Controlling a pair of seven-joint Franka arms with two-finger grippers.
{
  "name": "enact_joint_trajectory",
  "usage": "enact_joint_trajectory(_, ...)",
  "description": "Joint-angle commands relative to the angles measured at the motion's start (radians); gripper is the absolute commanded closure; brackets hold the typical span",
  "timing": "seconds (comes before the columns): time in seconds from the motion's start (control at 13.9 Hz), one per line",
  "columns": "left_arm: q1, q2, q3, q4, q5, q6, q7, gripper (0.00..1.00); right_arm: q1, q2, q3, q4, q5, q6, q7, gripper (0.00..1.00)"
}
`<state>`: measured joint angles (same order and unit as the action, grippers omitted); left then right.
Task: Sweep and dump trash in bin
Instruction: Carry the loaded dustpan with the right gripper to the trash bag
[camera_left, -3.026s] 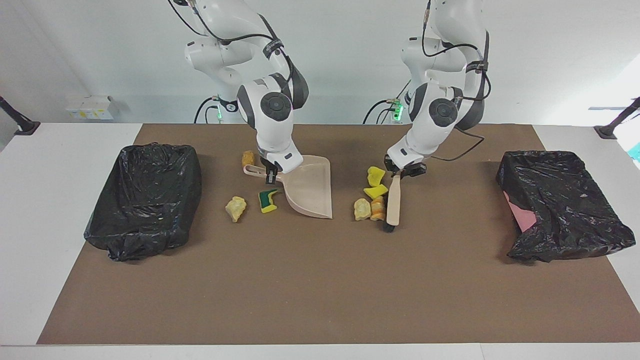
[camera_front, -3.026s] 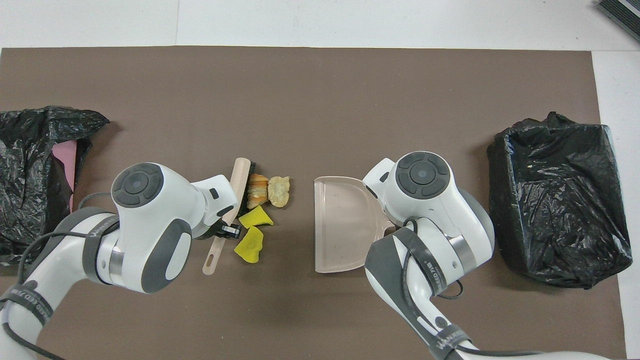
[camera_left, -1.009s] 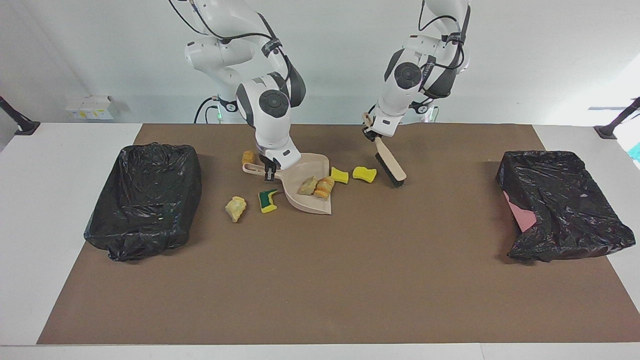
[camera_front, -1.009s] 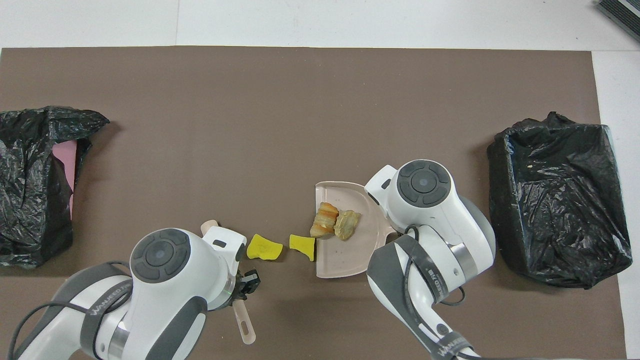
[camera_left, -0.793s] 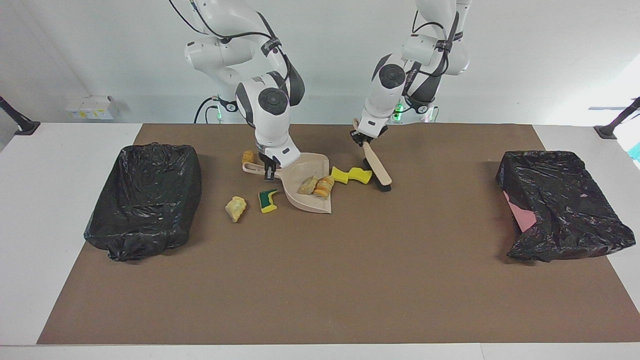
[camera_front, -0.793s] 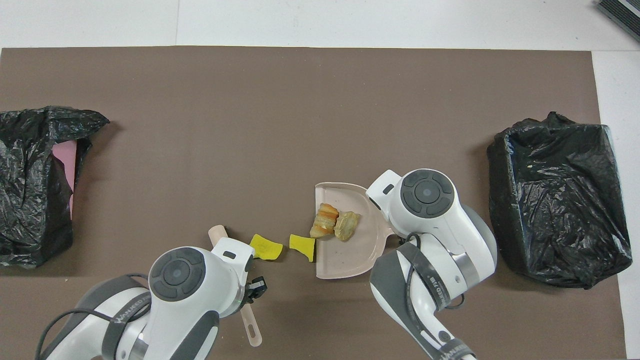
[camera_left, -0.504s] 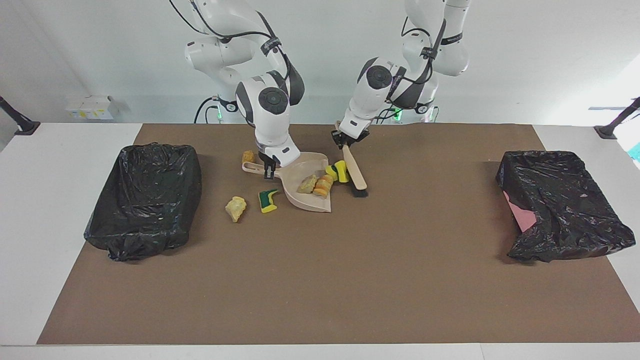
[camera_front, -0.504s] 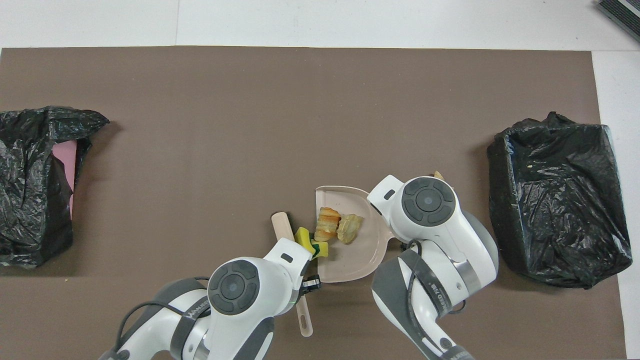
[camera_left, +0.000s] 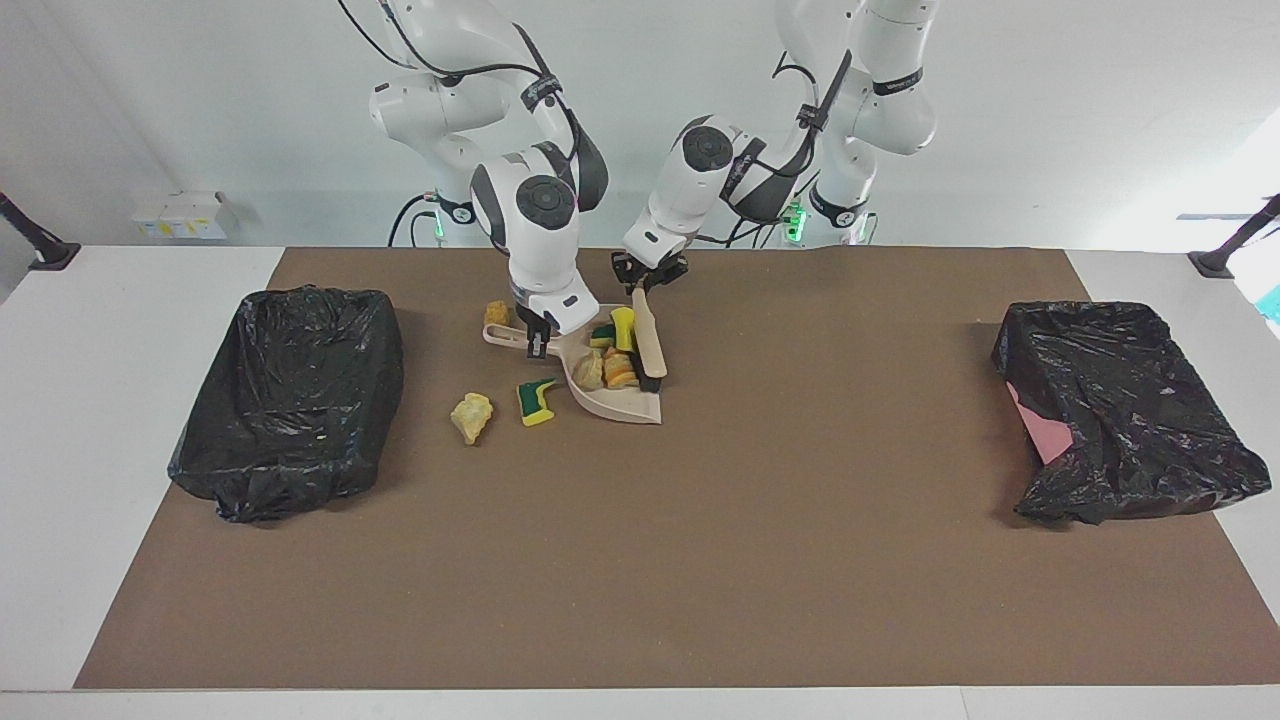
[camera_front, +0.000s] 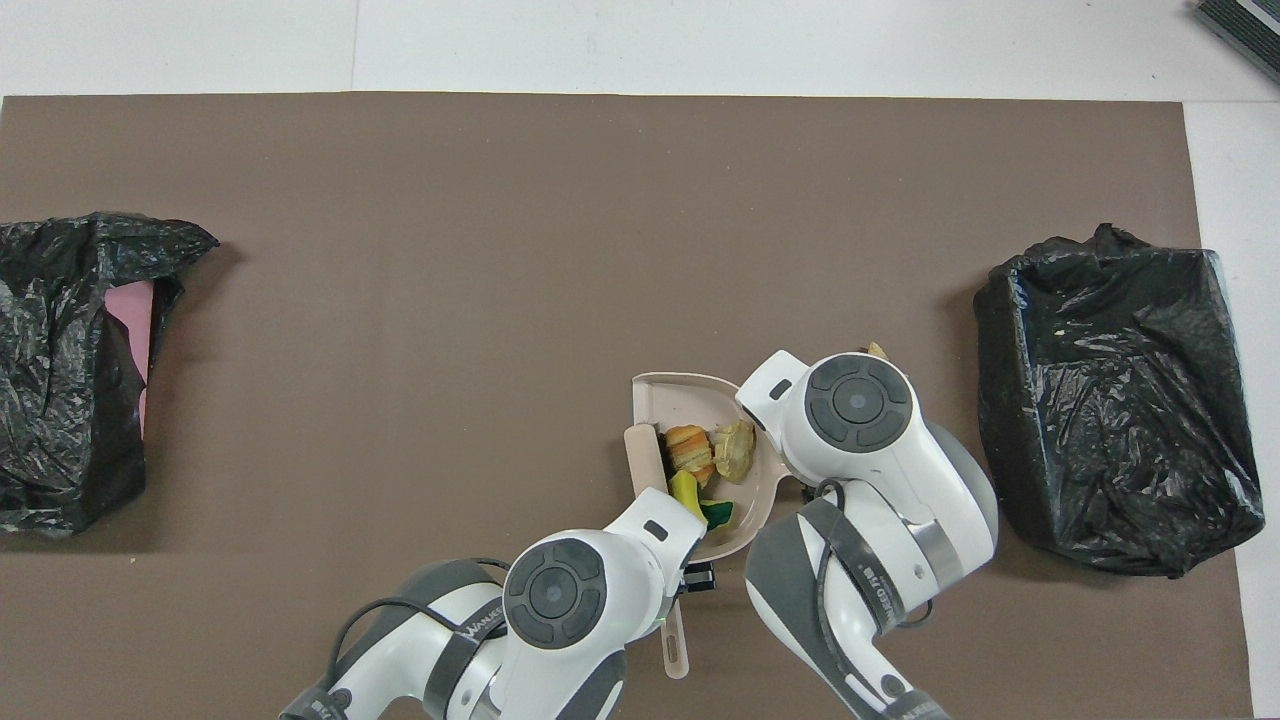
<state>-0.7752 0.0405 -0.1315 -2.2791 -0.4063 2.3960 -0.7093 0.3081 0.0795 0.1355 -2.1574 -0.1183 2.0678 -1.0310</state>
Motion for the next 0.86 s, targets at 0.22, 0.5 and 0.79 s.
enact_joint_trajectory(0.22,0.108,-0.011,0.009,0.027,0.202,-0.167,-0.038,1.00,-0.032,-0.007,0.006,-0.007,-0.026,0.014,-0.027,1.00)
enact_joint_trajectory(0.5,0.117,-0.016,0.007,0.020,0.205,-0.170,-0.038,1.00,-0.049,-0.009,0.006,0.004,-0.023,0.011,-0.030,1.00)
enact_joint_trajectory(0.79,0.171,-0.034,0.007,0.017,0.289,-0.192,-0.044,1.00,-0.104,-0.058,0.006,0.011,-0.006,0.009,-0.044,1.00)
